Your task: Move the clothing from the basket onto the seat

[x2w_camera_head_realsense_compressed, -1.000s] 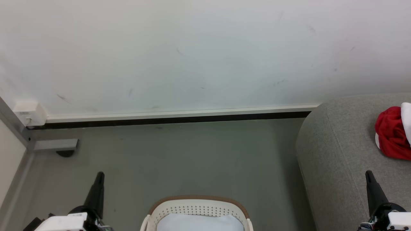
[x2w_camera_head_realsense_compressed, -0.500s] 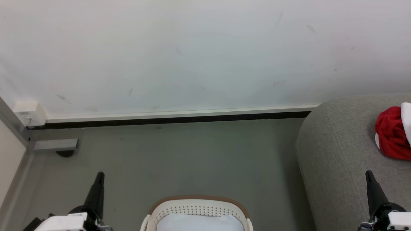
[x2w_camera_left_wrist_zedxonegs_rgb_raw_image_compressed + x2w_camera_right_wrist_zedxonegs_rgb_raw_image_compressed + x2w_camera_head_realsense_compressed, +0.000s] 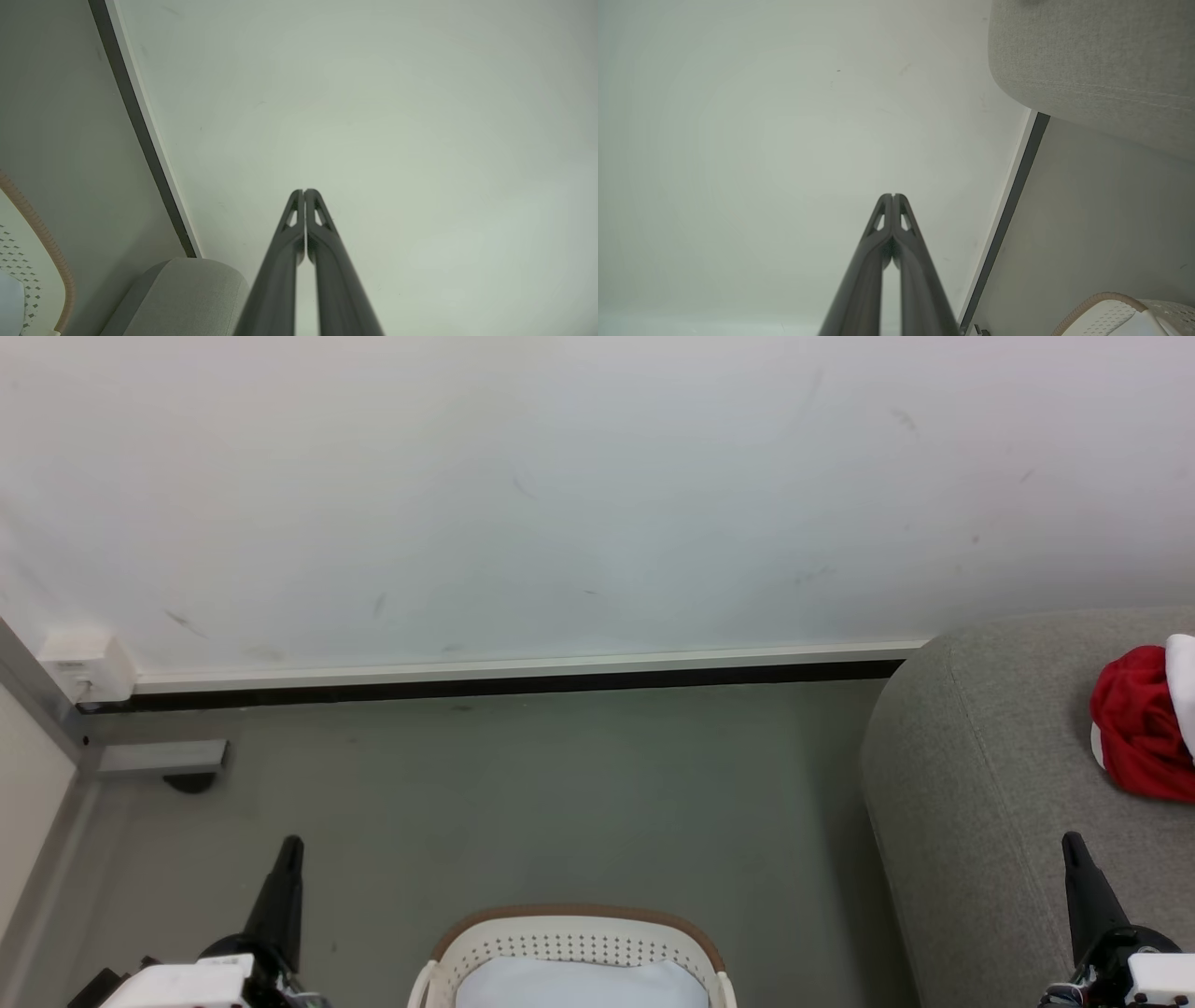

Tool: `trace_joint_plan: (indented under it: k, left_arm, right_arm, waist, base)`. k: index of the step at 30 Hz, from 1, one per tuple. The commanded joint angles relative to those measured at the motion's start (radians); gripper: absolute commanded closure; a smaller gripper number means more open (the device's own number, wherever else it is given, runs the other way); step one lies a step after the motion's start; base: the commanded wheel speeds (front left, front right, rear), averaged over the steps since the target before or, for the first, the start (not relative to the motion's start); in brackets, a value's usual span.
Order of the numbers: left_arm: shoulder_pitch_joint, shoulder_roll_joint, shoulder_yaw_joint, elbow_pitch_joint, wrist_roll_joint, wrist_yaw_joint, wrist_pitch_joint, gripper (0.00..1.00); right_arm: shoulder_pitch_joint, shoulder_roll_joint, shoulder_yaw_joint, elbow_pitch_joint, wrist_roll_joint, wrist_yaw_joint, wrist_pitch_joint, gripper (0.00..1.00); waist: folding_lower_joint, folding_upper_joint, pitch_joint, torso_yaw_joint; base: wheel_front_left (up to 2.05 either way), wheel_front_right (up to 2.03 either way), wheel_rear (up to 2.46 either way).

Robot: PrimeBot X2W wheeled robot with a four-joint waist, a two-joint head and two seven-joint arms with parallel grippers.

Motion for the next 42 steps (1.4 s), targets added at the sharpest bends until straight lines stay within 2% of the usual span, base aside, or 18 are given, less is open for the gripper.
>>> trace_joint_plan:
  k: [1, 42]
  left_arm:
    - [-0.009, 0.002, 0.002, 0.000, -0.015, -0.001, 0.004, 1.00]
    - [-0.009, 0.002, 0.001, 0.000, -0.015, -0.001, 0.003, 1.00]
  right_arm:
    - [-0.012, 0.002, -0.004, 0.002, -0.004, -0.002, 0.003, 1.00]
    - [-0.013, 0.004, -0.008, 0.002, -0.008, -0.002, 0.004, 1.00]
  waist:
    - [-0.0001, 0.0000, 0.000, 0.000]
    - [-0.0001, 0.0000, 0.000, 0.000]
  base:
    - [0.00, 0.00, 0.00]
    - [0.00, 0.00, 0.00]
